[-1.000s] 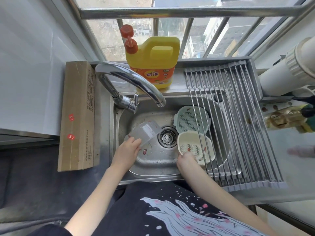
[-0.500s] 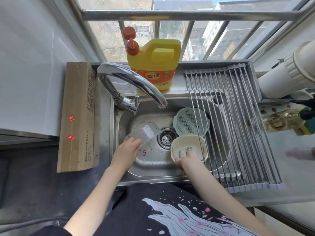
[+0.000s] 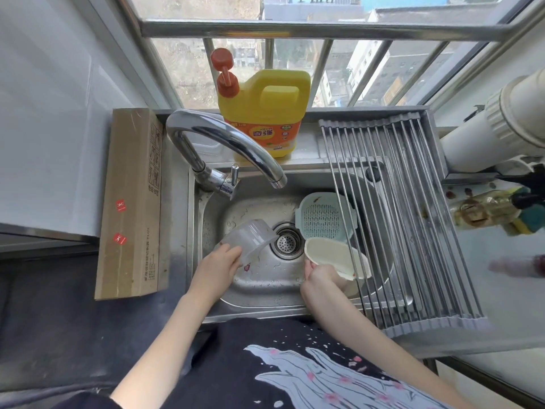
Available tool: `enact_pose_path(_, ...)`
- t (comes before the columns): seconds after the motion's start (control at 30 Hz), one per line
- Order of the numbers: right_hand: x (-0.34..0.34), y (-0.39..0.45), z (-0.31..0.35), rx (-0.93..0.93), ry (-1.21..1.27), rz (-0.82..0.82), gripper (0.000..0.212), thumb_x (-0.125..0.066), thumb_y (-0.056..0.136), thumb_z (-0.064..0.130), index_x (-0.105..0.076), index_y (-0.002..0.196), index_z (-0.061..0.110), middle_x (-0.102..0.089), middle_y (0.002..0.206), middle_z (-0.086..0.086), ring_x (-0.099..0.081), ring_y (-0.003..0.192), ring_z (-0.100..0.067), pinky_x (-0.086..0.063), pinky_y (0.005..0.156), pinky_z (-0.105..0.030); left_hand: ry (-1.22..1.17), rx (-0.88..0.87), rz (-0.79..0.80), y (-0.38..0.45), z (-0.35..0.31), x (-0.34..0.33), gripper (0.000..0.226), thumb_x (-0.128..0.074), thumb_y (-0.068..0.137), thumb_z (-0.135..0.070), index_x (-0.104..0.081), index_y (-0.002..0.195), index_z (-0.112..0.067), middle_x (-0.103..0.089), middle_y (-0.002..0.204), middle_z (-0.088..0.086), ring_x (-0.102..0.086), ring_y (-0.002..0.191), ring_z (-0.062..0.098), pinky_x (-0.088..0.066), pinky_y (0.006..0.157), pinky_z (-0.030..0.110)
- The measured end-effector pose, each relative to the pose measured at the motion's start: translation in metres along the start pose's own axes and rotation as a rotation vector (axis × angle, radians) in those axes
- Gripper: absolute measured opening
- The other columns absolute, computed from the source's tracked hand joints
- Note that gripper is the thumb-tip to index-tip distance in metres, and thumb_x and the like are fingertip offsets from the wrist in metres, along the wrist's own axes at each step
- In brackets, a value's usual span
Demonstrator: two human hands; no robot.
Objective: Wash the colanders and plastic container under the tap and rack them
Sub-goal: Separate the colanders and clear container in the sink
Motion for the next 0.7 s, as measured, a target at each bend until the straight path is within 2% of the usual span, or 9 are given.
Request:
enact_pose_path(0.07, 0.002, -0.014, 0.008, 0.118, 0.014, -0.096, 0.034, -0.031, 0.103, 0.013, -0.04, 0.132, -0.001, -0.036, 0.146, -0.021, -0.039, 0.132, -0.037, -0.042, 0.094, -0.033, -0.003, -0.006, -0.002, 0.0, -0.002, 0.0, 0.016, -0.055, 0.092, -0.021, -0.047, 0.083, -0.01, -0.051, 0.084, 0.005, -0.052, 0.074, 0.027, -0.03, 0.061, 0.031)
enact_pose_path(0.13, 0.008, -0.022, 0.024, 0.257, -0.134, -0.259, 0.041, -0.036, 0.102, 0.016, -0.032, 0.141, 0.005, -0.039, 0.145, -0.017, -0.041, 0.131, -0.039, -0.041, 0.096, -0.037, -0.005, -0.005, -0.006, 0.0, -0.003, 0.001, 0.015, -0.054, 0.093, -0.02, -0.048, 0.084, -0.01, -0.051, 0.085, 0.005, -0.051, 0.074, 0.026, -0.029, 0.061, 0.031)
enact_pose_path(0.3, 0.001, -0.009, 0.02, 0.282, -0.642, -0.087, 0.045, -0.034, 0.102, 0.022, -0.036, 0.143, 0.003, -0.038, 0.145, -0.021, -0.037, 0.132, -0.038, -0.034, 0.102, -0.037, -0.019, -0.013, 0.001, 0.002, -0.005, 0.003, 0.015, -0.054, 0.093, -0.019, -0.045, 0.082, -0.014, -0.048, 0.084, 0.003, -0.052, 0.075, 0.027, -0.03, 0.061, 0.032)
enact_pose_path(0.33, 0.004, -0.005, 0.019, 0.235, -0.707, -0.071, 0.045, -0.036, 0.101, 0.022, -0.041, 0.138, -0.004, -0.042, 0.141, -0.023, -0.039, 0.13, -0.038, -0.035, 0.102, -0.04, -0.024, -0.013, 0.005, 0.002, -0.004, 0.002, 0.015, -0.054, 0.092, -0.019, -0.045, 0.082, -0.013, -0.049, 0.084, 0.004, -0.051, 0.074, 0.026, -0.03, 0.061, 0.032)
enact_pose_path(0.4, 0.005, 0.001, 0.028, 0.273, -0.777, -0.084, 0.026, -0.045, 0.096, 0.014, -0.051, 0.105, -0.009, -0.053, 0.122, -0.025, -0.049, 0.12, -0.039, -0.043, 0.099, -0.044, -0.028, -0.01, 0.01, 0.002, -0.004, 0.002, 0.015, -0.055, 0.092, -0.02, -0.046, 0.083, -0.012, -0.05, 0.084, 0.005, -0.047, 0.072, 0.024, -0.029, 0.061, 0.032)
enact_pose_path(0.47, 0.002, 0.0, 0.04, 0.356, -0.725, -0.089, 0.008, -0.048, 0.091, 0.006, -0.053, 0.084, 0.006, -0.057, 0.109, -0.025, -0.054, 0.113, -0.041, -0.046, 0.096, -0.047, -0.029, -0.011, 0.01, 0.002, -0.004, 0.002, 0.015, -0.055, 0.092, -0.02, -0.046, 0.083, -0.012, -0.049, 0.084, 0.004, -0.046, 0.071, 0.023, -0.029, 0.061, 0.031)
enact_pose_path(0.57, 0.014, 0.0, 0.041, 0.318, -0.582, -0.144, 0.024, -0.054, 0.088, 0.009, -0.061, 0.109, 0.0, -0.061, 0.114, -0.021, -0.057, 0.11, -0.036, -0.048, 0.093, -0.043, -0.031, -0.014, 0.023, 0.002, -0.004, 0.0, 0.017, -0.055, 0.092, -0.02, -0.044, 0.081, -0.013, -0.046, 0.082, 0.001, -0.047, 0.072, 0.024, -0.029, 0.061, 0.032)
enact_pose_path(0.63, 0.024, -0.002, 0.033, 0.19, -0.283, -0.189, 0.033, -0.056, 0.086, 0.008, -0.058, 0.118, -0.003, -0.06, 0.118, -0.021, -0.058, 0.109, -0.036, -0.049, 0.09, -0.043, -0.033, -0.014, 0.033, 0.002, -0.004, -0.002, 0.019, -0.055, 0.092, -0.02, -0.042, 0.08, -0.014, -0.045, 0.081, 0.0, -0.049, 0.073, 0.025, -0.031, 0.061, 0.032)
enact_pose_path(0.7, 0.017, -0.004, 0.03, 0.13, 0.07, -0.152, 0.039, -0.044, 0.088, 0.009, -0.054, 0.122, -0.006, -0.057, 0.124, -0.022, -0.059, 0.108, -0.036, -0.05, 0.092, -0.04, -0.031, -0.016, 0.041, 0.003, -0.003, -0.004, 0.02, -0.056, 0.091, -0.021, -0.041, 0.08, -0.015, -0.046, 0.081, -0.001, -0.05, 0.074, 0.024, -0.034, 0.062, 0.033)
Point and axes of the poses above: each hand's wrist, its own y-axis towards the middle knuckle, its own x-axis out of the back of the hand, z = x × y, the point moved 7 cm from there along y, towards the middle knuckle
